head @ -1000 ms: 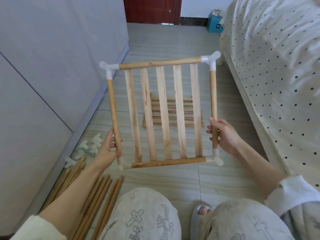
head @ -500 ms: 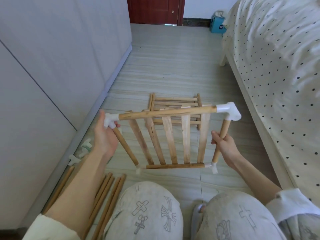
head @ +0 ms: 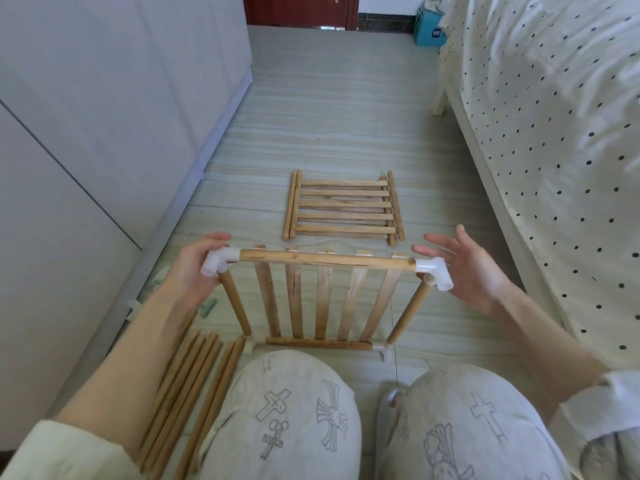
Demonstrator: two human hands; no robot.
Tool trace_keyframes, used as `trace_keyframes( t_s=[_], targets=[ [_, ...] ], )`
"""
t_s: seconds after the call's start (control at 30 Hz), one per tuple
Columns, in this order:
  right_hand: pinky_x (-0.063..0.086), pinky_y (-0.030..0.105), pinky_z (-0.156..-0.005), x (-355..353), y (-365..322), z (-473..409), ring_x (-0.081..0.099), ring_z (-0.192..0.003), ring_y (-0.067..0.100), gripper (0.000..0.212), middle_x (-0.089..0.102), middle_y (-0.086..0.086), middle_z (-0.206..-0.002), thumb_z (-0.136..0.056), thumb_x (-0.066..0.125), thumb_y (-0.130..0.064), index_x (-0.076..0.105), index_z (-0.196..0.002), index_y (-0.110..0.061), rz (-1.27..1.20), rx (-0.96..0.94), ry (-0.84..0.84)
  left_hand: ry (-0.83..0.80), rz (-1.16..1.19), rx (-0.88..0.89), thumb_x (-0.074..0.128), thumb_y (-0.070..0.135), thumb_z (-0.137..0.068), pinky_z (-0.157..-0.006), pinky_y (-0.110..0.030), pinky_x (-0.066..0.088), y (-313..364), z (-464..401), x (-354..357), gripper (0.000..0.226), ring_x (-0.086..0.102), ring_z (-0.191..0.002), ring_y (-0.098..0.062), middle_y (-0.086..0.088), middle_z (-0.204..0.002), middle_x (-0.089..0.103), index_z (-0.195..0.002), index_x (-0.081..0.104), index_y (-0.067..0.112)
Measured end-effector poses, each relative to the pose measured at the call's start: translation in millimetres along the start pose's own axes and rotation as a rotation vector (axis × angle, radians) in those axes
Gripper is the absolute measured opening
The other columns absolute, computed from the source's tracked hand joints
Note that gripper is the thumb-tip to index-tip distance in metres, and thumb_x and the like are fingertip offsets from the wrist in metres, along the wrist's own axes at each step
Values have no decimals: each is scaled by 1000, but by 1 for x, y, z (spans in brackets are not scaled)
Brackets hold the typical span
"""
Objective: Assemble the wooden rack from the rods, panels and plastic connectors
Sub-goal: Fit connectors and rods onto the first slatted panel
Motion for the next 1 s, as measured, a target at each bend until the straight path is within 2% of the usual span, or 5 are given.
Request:
trace_keyframes(
  t_s=[0.13,0.23,0.57,0.83,1.0],
  targets=[
    [49,36,-79,23,-4,-11,65,-87,22,60,68,10,-98,-98,21,-53,57,-116,-9,183,-14,-15,-136,-286,-209,44,33,-95,-44,-23,36,13,-7,1,23,41,-42,-12,3,-53,43,-89,54,13],
    [45,41,-93,26,0,-16,65,-89,23,62,70,10,-95,-97,17,-56,61,-108,-14,315,-14,-24,-121,-513,-146,51,41,-93,-49,-24,32,13,-6,12,26,43,-51,-13,3,-54,46,-85,59,17],
    [45,32,-75,23,1,-26,59,-70,18,62,66,7,-79,-98,16,-53,62,-97,-12,253,-97,29,-93,-26,14,46,18,-94,-52,-29,50,9,-12,8,15,50,-50,-18,-2,-56,49,-84,55,10],
    [51,29,-72,3,9,-37,59,-58,17,52,61,0,-51,-100,30,-45,60,-76,-10,-251,-196,458,275,581,163,44,13,-91,-65,-31,56,10,-32,-2,20,50,-53,-16,0,-48,46,-74,54,10],
    [38,27,-74,16,51,-59,56,-59,14,26,57,-1,-56,-96,38,-28,55,-81,-15,-281,-155,549,374,436,116,35,22,-96,-70,-24,46,-44,-40,18,31,53,-66,-12,4,-61,57,-75,55,15]
  ],
)
Point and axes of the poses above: each hand's wrist, its own z-axis away from the middle knuckle, its own x-axis out of the palm, y = z × x, the point moved 2 cm from there along -z, towards the middle knuckle
